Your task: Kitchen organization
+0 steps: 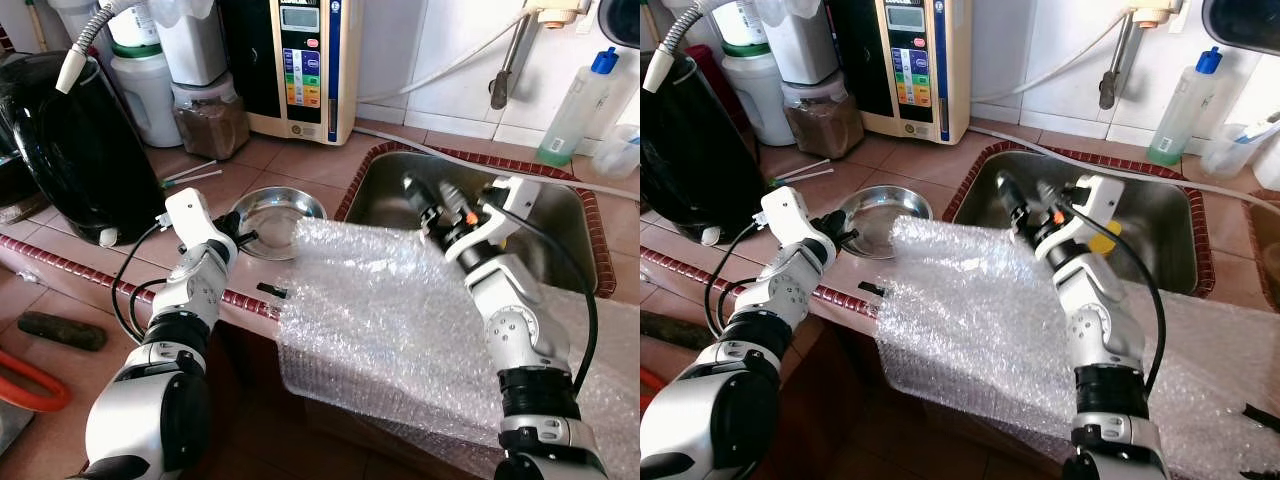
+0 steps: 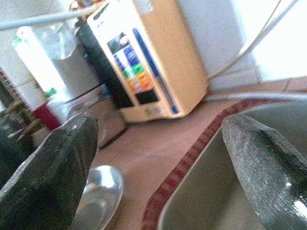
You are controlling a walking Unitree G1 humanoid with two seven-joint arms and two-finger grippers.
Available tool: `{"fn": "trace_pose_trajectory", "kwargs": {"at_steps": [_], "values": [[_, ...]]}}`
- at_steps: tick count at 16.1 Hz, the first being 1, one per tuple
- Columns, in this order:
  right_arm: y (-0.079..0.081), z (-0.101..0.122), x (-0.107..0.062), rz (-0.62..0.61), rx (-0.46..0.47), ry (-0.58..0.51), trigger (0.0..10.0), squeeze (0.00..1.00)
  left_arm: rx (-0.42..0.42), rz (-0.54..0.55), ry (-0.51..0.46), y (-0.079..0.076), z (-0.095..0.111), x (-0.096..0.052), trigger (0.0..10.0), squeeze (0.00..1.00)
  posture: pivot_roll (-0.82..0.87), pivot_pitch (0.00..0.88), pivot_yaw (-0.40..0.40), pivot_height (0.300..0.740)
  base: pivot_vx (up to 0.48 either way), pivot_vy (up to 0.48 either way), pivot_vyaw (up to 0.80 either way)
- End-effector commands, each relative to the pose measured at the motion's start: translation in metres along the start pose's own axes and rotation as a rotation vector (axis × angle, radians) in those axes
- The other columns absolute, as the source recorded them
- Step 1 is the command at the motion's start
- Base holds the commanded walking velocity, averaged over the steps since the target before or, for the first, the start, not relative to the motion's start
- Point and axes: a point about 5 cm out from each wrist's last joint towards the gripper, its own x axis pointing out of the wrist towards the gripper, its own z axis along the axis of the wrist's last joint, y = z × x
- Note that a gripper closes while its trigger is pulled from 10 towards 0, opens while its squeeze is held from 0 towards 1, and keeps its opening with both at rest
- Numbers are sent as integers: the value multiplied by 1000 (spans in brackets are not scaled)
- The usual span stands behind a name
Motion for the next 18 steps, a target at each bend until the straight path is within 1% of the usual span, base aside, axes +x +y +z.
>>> {"fn": "trace_pose_trajectory", "kwargs": {"at_steps": [1,3,5,7,9,10,11,12,13,14,15,16,17,18], "values": [[10,22,12,6,-48,-97,10000,0,-40,-35,-56,-4,7,-1,0,0,28,0,38,740,0,0,0],[10,28,15,-10,-67,-119,10000,0,-75,-68,-128,-10,16,-1,0,0,28,0,38,740,0,0,0],[10,29,18,-23,-70,-117,10000,0,-110,-83,-190,-13,26,-2,0,0,29,0,37,740,0,0,0],[10,26,19,-33,-73,-111,10000,0,-126,-86,-218,-13,29,-3,0,0,30,0,36,740,0,0,0],[13,20,19,-21,-69,-79,10000,0,-132,-86,-241,-13,31,-4,0,0,32,0,35,740,0,0,0],[13,17,19,-22,-45,-59,10000,0,-134,-89,-245,-13,31,-4,0,0,33,0,34,740,0,0,0],[17,11,21,-8,74,-27,10000,0,-134,-91,-243,-14,30,-4,0,0,30,0,33,740,0,0,0],[25,5,19,61,-35,10,10000,0,-135,-93,-240,-14,29,-4,0,0,33,0,31,740,0,0,0],[29,3,16,95,-149,15,10000,0,-136,-95,-239,-15,28,-4,0,0,33,0,31,740,0,0,0],[27,3,14,84,-287,9,10000,0,-137,-96,-239,-15,28,-4,0,0,36,0,27,740,0,0,0],[27,5,13,85,-359,-8,10000,0,-137,-96,-237,-15,27,-4,0,0,35,0,26,740,0,0,0],[29,10,14,93,-394,-27,10000,0,-138,-98,-235,-15,27,-4,0,0,32,0,23,740,0,0,0],[31,12,15,101,-405,-28,10000,0,-139,-101,-232,-16,26,-4,0,0,31,0,18,740,0,0,0],[31,12,17,99,-382,-29,10000,0,-144,-107,-233,-19,25,-4,0,0,31,0,15,740,0,0,0]]}}
